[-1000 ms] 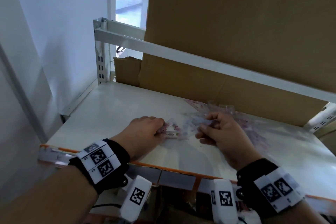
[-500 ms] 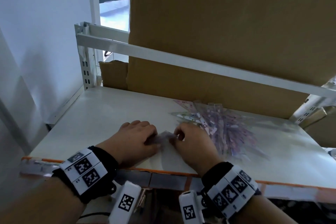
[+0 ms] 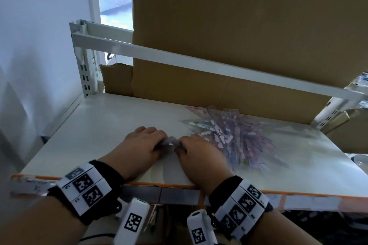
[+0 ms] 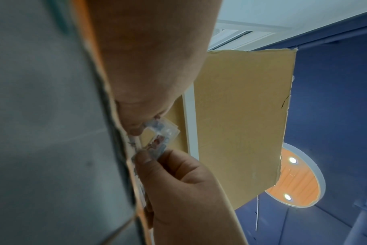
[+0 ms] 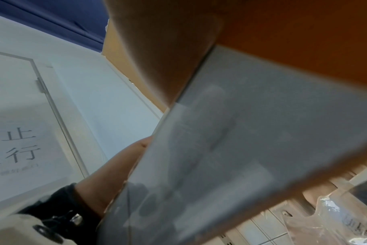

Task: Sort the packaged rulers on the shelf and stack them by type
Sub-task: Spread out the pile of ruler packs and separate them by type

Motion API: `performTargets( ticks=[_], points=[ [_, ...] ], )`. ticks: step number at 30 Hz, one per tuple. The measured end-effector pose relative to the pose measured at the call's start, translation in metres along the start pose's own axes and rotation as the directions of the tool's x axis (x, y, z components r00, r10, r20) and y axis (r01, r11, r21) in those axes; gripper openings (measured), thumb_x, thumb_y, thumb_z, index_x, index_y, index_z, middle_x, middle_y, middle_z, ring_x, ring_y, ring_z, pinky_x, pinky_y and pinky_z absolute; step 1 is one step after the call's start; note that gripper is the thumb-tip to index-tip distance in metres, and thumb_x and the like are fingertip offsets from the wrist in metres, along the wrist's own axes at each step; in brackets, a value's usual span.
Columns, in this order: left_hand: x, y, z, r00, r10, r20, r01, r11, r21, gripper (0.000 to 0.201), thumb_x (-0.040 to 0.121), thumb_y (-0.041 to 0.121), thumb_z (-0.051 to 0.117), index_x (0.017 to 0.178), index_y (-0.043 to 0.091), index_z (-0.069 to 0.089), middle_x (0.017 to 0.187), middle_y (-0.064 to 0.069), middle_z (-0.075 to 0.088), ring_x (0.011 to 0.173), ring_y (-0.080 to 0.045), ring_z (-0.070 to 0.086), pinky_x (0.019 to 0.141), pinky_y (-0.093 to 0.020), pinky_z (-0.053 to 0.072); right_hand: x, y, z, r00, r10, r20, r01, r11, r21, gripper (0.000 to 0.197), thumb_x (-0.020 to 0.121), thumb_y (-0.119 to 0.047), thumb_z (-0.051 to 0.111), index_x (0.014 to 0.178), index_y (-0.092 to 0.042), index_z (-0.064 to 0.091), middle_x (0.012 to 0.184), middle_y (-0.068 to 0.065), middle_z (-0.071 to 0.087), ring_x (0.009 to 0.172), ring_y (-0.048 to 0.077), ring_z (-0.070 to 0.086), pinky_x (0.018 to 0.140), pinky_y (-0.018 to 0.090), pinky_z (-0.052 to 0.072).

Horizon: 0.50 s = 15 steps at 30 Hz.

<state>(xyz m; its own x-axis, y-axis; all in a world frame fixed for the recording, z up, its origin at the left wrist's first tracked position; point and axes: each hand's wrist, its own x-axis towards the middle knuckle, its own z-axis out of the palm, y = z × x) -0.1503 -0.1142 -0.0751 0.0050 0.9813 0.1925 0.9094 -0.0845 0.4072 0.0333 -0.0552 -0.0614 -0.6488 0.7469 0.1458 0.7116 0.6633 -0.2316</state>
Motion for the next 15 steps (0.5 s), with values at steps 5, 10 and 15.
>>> performTargets(
  ticks=[5,10,15],
  points=[
    [0.002,-0.002,0.003,1.000,-0.026,0.011,0.025,0.999,0.039,0.012,0.095,0.033,0.051,0.107,0.033,0.052,0.110,0.008,0.054,0.100,-0.014,0.044,0.089,-0.032,0.040,0.004,0.003,-0.012,0.994,-0.069,0.086,0.067,0.997,0.029,0.041,0.099,-0.054,0.037,0.111,-0.024,0.062,0.104,0.002,0.061,0.095,0.022,0.059,0.078,0.035,0.047],
    [0.001,-0.001,0.001,1.000,-0.028,0.011,0.027,0.999,0.037,0.013,0.099,0.046,0.042,0.095,0.035,0.044,0.101,0.008,0.053,0.098,-0.015,0.047,0.090,-0.035,0.042,0.018,0.046,-0.049,0.975,0.159,0.154,-0.131,0.975,-0.179,0.031,0.091,-0.049,0.047,0.109,-0.028,0.059,0.112,0.002,0.065,0.099,0.024,0.061,0.083,0.038,0.052],
    [0.001,0.001,0.000,0.999,-0.040,0.021,0.039,0.998,0.059,0.022,0.099,0.046,0.043,0.103,0.027,0.053,0.105,0.005,0.056,0.100,-0.017,0.049,0.091,-0.035,0.043,0.029,0.060,-0.062,0.909,0.245,0.338,-0.100,0.914,-0.393,0.018,0.083,-0.042,0.054,0.093,-0.028,0.055,0.106,0.002,0.064,0.086,0.021,0.055,0.075,0.033,0.047]
  ],
)
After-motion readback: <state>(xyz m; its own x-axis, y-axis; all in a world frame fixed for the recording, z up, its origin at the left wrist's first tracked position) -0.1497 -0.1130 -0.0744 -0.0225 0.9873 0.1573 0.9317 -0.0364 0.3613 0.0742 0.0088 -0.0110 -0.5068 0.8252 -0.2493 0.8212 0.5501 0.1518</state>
